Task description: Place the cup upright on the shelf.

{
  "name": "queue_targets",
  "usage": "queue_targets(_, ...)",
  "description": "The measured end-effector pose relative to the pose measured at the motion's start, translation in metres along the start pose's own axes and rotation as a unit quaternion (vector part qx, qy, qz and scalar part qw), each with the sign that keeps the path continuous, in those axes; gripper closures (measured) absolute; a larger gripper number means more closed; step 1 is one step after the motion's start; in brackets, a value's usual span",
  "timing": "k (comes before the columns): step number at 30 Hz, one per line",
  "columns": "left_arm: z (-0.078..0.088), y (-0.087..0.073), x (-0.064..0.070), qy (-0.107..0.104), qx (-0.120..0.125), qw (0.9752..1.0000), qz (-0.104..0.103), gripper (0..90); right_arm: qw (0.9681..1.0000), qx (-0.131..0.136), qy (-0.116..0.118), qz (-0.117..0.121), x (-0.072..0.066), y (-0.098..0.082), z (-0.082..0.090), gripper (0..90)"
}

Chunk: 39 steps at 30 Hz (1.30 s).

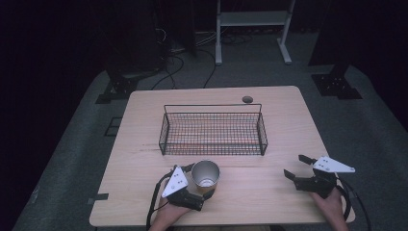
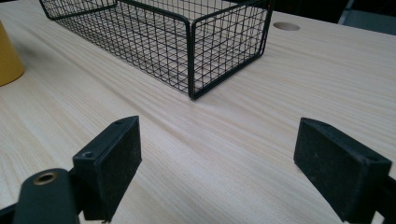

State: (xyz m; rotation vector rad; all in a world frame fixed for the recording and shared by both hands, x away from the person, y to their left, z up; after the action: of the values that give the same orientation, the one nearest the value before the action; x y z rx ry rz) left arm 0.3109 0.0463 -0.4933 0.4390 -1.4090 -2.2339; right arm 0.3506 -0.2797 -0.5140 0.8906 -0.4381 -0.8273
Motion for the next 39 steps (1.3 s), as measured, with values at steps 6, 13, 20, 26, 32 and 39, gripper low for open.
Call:
queue_targets(6,-0.005,0.002,0.001,-0.005,0.000,1.0000,0.002,0.0,1.0000,0.000,0.000,0.001,0.000,0.000,0.000,13.9)
queue_targets(13,-0.011,0.007,0.002,-0.006,0.000,1.0000,0.001,0.4,1.0000,-0.001,-0.001,0.003,-0.001,0.000,0.000,14.0)
queue_targets(20,-0.013,0.010,0.001,-0.007,0.002,1.0000,-0.004,10.2,1.0000,-0.001,0.000,0.003,-0.001,0.000,0.000,14.0)
queue_targets(26,-0.012,0.012,0.002,-0.010,0.000,0.9999,-0.006,12.0,1.0000,0.001,0.000,0.000,0.000,0.000,0.000,13.9)
queue_targets(32,-0.010,0.023,-0.001,-0.012,0.015,0.9998,0.001,12.2,1.0000,0.000,0.000,0.000,0.000,0.000,0.000,13.9)
queue_targets(39,-0.009,0.032,-0.008,0.001,0.020,0.9998,-0.003,12.3,1.0000,-0.001,0.000,0.003,-0.001,0.000,0.000,13.9)
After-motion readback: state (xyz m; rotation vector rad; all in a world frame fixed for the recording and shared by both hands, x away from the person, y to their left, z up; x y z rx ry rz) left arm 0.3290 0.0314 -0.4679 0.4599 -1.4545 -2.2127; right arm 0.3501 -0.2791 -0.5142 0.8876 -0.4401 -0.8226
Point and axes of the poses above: each handheld gripper's, and its own axes: z roughly backward along the jaws, y roughly out of its top, x roughly to its right, the point moved 9 cm from there along -z, roughly forward along the jaws, and after that the axes turned 11 degrees about -x, right-handed, at the moved point
